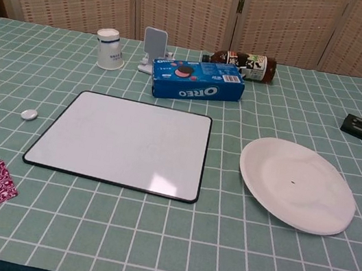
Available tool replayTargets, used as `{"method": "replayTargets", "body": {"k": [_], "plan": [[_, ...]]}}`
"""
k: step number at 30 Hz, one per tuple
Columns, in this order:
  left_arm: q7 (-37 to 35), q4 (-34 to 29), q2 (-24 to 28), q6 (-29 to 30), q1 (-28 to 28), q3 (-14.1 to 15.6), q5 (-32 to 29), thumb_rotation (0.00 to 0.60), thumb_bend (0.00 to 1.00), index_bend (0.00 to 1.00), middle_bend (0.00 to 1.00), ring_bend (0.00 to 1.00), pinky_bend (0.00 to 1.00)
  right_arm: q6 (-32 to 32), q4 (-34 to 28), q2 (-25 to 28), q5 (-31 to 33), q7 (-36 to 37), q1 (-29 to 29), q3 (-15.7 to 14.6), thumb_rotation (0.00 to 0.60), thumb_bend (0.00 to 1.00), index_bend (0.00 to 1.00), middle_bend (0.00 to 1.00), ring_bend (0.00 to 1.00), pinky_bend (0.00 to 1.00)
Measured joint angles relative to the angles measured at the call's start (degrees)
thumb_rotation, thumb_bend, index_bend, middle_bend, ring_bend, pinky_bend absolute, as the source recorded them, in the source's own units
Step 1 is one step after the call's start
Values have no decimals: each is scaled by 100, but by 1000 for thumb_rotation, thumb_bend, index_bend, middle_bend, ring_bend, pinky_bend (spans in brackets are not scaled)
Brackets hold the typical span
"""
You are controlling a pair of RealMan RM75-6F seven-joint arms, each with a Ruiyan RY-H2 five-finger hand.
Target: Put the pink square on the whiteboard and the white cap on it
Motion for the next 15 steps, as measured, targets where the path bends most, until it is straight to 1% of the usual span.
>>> {"method": "replayTargets", "body": {"k": [3,4,9,12,15], "plan": [[-117,175,95,-343,-264,86,300,600,260,233,738,762,986,16,-24,6,3,-33,-13,-4,600,221,248,347,305,363],[-141,232,133,-473,-372,129,430,600,260,232,752,784,998,20,-35,11,6,-42,-19,-7,600,221,248,347,305,363],[-263,440,197,-857,-789,292,925,600,259,231,896,934,1000,43,-75,36,1,-85,-42,-19,600,221,248,347,305,363],[-374,604,168,-1026,-1006,377,1172,600,258,238,961,979,1000,54,-100,49,-7,-104,-50,-23,600,221,248,347,305,363],[-497,822,91,-1224,-1207,468,1358,600,258,243,991,999,1000,53,-115,57,-13,-119,-53,-30,600,221,248,347,305,363]]}}
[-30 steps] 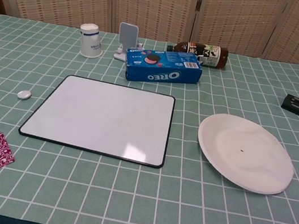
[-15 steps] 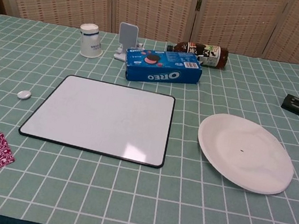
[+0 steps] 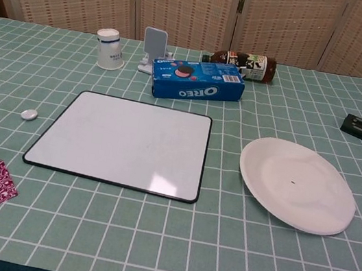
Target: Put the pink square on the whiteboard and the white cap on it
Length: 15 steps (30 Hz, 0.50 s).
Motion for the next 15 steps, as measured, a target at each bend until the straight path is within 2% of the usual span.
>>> {"method": "replayTargets", "body": {"k": [6,15], "plan": [[-181,452,-213,-438,-321,203,167,600,259,204,1000,1000,1000,-9,-7,6,31,-12,-10,-1,600,221,248,347,305,363],[-389,937,-574,-658,-486,548,257,600,258,253,1000,1000,1000,-66,-25,11,46,-43,9,-1,600,221,248,347,305,363]]}}
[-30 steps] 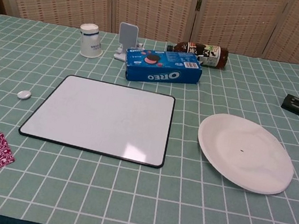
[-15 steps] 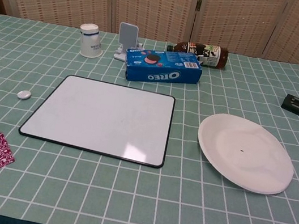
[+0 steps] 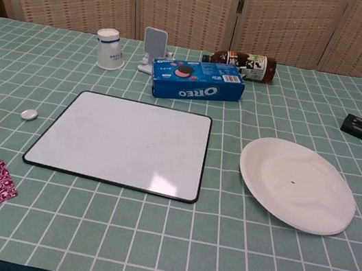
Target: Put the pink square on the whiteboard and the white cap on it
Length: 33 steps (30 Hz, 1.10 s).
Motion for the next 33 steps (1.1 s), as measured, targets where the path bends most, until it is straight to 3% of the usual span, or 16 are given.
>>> {"method": "replayTargets", "body": {"k": [33], "plan": [[510,207,-678,-340,-362,222,-218,600,259,282,1000,1000,1000,-12,30,-26,35,-2,-31,-19,600,221,248,347,305,363]]}}
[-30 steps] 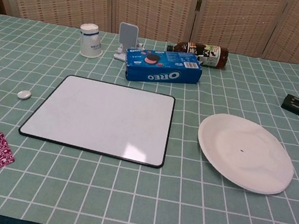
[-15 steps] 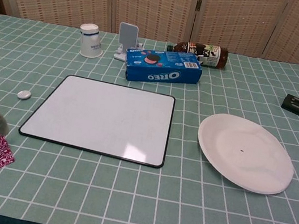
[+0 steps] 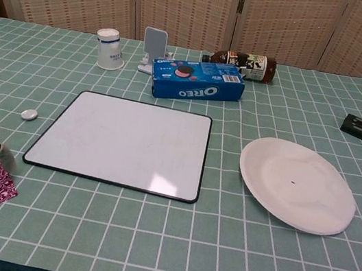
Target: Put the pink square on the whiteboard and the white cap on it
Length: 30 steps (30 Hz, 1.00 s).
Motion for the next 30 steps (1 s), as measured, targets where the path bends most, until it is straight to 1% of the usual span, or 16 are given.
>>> {"method": "replayTargets", "body": {"k": [30], "plan": [[103,100,-191,-43,-112,134,-144,600,258,277,1000,1000,1000,-23,-22,11,24,-34,1,6,600,221,248,347,305,363]]}}
